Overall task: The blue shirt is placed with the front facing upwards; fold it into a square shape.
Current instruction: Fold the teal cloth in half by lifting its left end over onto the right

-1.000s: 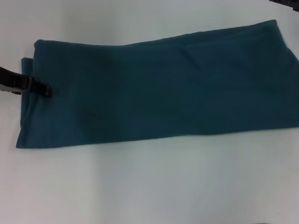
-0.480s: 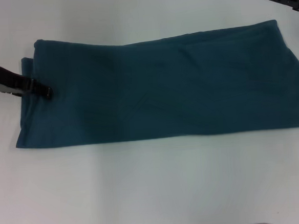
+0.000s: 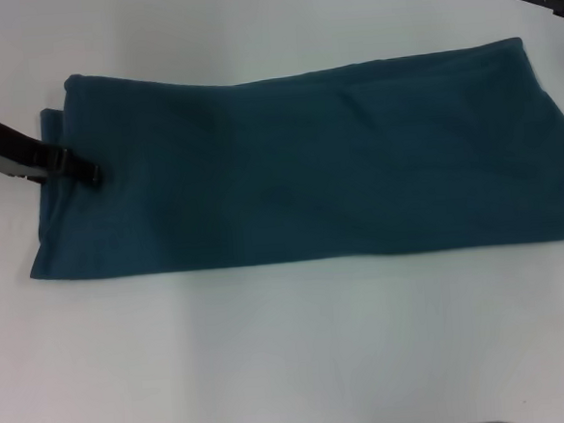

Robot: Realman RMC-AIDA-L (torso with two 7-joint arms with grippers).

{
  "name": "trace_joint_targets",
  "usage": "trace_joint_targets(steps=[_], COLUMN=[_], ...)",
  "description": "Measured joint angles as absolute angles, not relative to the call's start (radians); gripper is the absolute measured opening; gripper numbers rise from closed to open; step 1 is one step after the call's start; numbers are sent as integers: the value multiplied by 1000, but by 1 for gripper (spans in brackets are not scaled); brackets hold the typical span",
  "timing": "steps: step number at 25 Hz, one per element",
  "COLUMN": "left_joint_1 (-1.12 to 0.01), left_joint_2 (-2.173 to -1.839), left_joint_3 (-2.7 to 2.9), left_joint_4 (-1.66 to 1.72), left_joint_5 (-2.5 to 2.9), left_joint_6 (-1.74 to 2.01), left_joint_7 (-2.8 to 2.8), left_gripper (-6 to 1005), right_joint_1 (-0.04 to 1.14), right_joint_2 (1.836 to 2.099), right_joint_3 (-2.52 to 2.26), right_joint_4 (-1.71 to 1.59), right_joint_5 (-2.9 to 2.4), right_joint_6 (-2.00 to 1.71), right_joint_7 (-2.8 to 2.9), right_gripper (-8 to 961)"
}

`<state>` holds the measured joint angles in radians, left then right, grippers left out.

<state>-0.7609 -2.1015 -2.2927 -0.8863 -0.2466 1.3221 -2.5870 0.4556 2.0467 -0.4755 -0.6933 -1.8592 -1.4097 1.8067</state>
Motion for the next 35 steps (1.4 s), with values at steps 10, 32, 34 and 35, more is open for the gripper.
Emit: trace_joint_targets(steps=[10,32,34,35], left_joint_1=[-761,-764,-767,-768], left_joint_2=[-2093,-2091,-2090,-2090], left_joint_3=[-2296,-2293,-2291,-2291], left_joint_4=[-887,-872,-867,-863], left_joint_5=[-247,-247,-247,-247], left_joint_6=[1314,1311,1311,1311], left_joint_7=[-2590,-2591,-2591,-2591], left_gripper=[795,798,798,798], right_joint_1=[456,456,456,456], right_joint_2=[2046,2045,2045,2045], right_joint_3=[-476,-471,-471,-471], right_joint_4=[-691,-690,-690,-691], right_joint_5=[-1859,-1859,-1859,-1859], right_joint_6=[-1410,-1410,-1410,-1410], right_joint_7=[1807,1807,1807,1807], right_gripper=[710,710,710,710])
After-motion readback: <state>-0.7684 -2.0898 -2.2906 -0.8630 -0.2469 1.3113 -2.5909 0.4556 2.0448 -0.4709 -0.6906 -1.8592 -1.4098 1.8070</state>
